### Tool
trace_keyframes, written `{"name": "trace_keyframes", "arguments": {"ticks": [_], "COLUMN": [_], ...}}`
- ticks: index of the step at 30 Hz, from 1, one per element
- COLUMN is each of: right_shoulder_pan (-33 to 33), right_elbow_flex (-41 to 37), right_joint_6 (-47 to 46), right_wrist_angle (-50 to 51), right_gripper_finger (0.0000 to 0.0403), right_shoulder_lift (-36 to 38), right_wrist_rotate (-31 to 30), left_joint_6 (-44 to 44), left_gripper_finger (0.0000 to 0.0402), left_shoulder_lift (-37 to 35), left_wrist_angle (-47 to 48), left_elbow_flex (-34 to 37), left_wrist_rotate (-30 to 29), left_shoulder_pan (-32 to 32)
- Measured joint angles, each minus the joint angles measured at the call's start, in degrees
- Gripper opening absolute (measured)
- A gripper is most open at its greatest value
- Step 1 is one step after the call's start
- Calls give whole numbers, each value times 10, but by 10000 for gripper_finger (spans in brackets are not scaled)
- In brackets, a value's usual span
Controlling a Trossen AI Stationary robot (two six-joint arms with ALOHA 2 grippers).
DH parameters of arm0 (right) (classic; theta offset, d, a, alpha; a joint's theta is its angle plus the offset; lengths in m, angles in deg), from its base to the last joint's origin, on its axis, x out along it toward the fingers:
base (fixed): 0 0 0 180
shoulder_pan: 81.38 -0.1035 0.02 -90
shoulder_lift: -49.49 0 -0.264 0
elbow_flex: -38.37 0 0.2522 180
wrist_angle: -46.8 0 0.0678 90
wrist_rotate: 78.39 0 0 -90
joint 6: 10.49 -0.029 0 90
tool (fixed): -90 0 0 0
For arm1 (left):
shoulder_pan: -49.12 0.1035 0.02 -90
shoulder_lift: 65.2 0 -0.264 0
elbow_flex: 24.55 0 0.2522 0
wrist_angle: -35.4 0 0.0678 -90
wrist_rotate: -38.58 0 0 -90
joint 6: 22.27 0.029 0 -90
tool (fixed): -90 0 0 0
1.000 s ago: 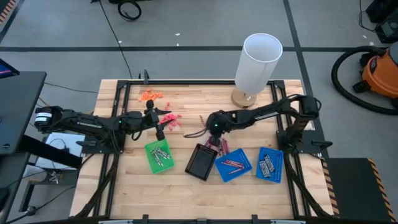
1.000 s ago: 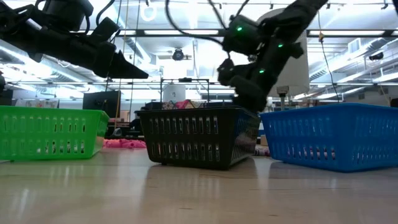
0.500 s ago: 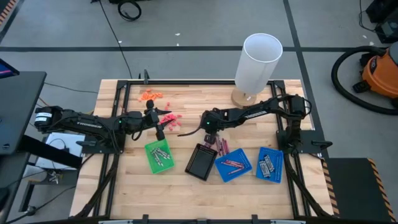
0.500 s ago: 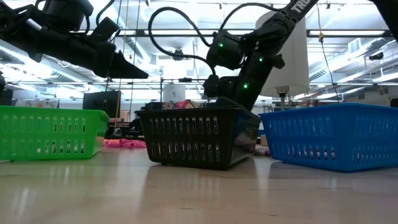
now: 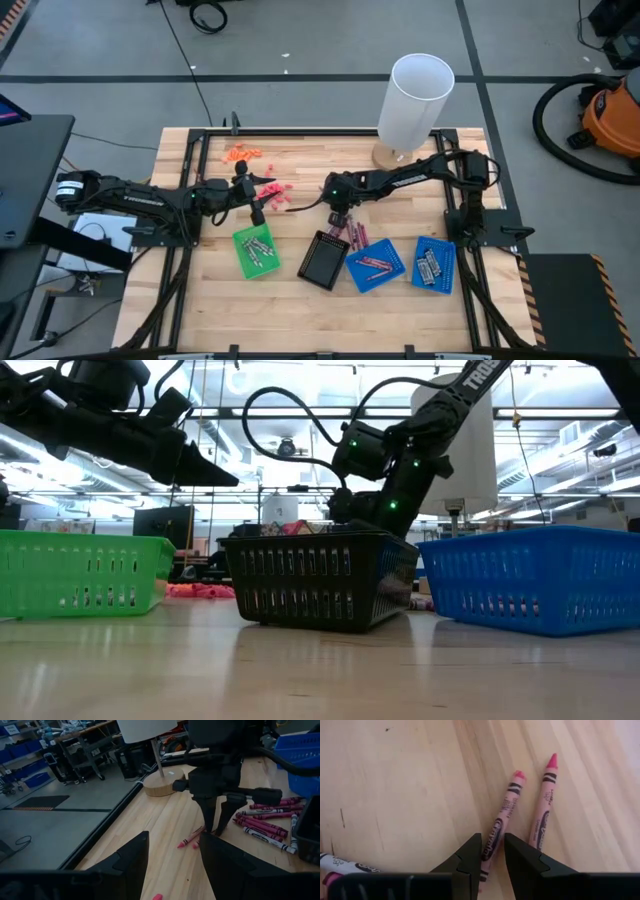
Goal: Sort crayons
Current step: Put the pink crayon into the left blue bin
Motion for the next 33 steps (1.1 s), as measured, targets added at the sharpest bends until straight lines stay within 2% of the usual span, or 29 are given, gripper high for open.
{"name": "trace_keyframes", "arguments": {"ticks": [7, 19, 26, 33], "right_shoulder_pan": [0, -1, -9, -21], "right_elbow_flex": [2, 1, 22, 83], "right_joint_6": [-11, -20, -13, 15], "right_wrist_angle": [-4, -2, 14, 85], "right_gripper_finger": [86, 31, 35, 35], "right_shoulder_lift": [-17, -18, -20, -19], "right_wrist_rotate": [-4, -18, -21, -18], "left_joint_6": [0, 0, 0, -4], "left_gripper_finger": [187, 187, 187, 187], "left_shoulder_lift": [0, 0, 0, 0], "left_wrist_angle": [0, -1, 0, 0], "left_elbow_flex": [0, 0, 0, 0], "left_wrist_rotate": [0, 0, 0, 5], "left_shoulder_pan": [0, 0, 0, 0]}}
